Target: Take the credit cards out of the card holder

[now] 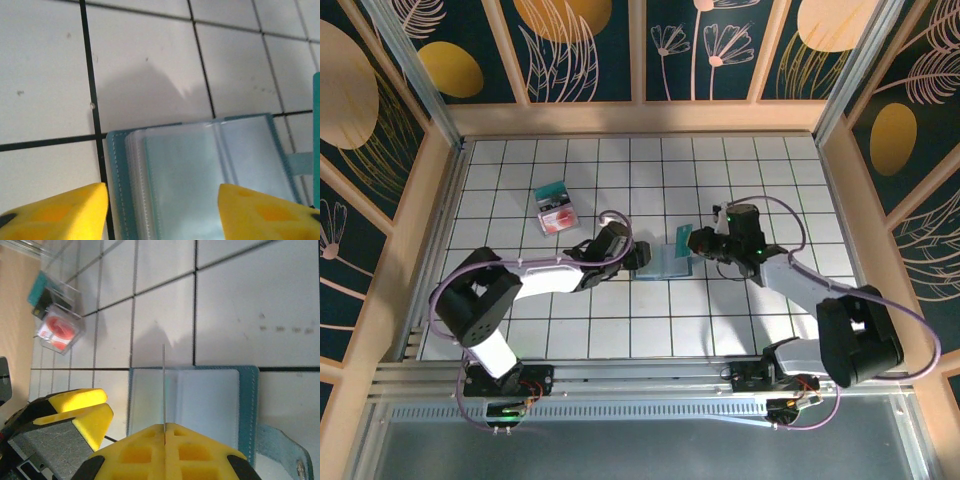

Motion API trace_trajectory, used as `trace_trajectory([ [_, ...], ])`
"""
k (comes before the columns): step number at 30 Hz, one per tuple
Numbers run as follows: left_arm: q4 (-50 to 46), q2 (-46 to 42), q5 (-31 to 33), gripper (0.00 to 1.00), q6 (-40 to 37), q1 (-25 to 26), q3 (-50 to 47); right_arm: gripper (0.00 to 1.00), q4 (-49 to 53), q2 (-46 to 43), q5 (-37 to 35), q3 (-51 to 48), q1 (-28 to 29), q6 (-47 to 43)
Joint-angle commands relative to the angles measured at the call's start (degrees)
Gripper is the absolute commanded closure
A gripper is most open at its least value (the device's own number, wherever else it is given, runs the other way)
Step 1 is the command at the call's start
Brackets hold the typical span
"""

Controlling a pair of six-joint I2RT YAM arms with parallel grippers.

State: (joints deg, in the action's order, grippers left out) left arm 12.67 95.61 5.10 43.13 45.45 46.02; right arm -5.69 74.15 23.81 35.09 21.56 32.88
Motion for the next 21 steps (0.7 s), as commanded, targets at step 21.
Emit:
trace_trajectory([
  [21, 17.7, -22.8, -18.5, 0.08, -7.9, -5.3, -4.1, 1.00, -28.1, -15.7, 18.1, -5.4, -0.3, 0.2],
])
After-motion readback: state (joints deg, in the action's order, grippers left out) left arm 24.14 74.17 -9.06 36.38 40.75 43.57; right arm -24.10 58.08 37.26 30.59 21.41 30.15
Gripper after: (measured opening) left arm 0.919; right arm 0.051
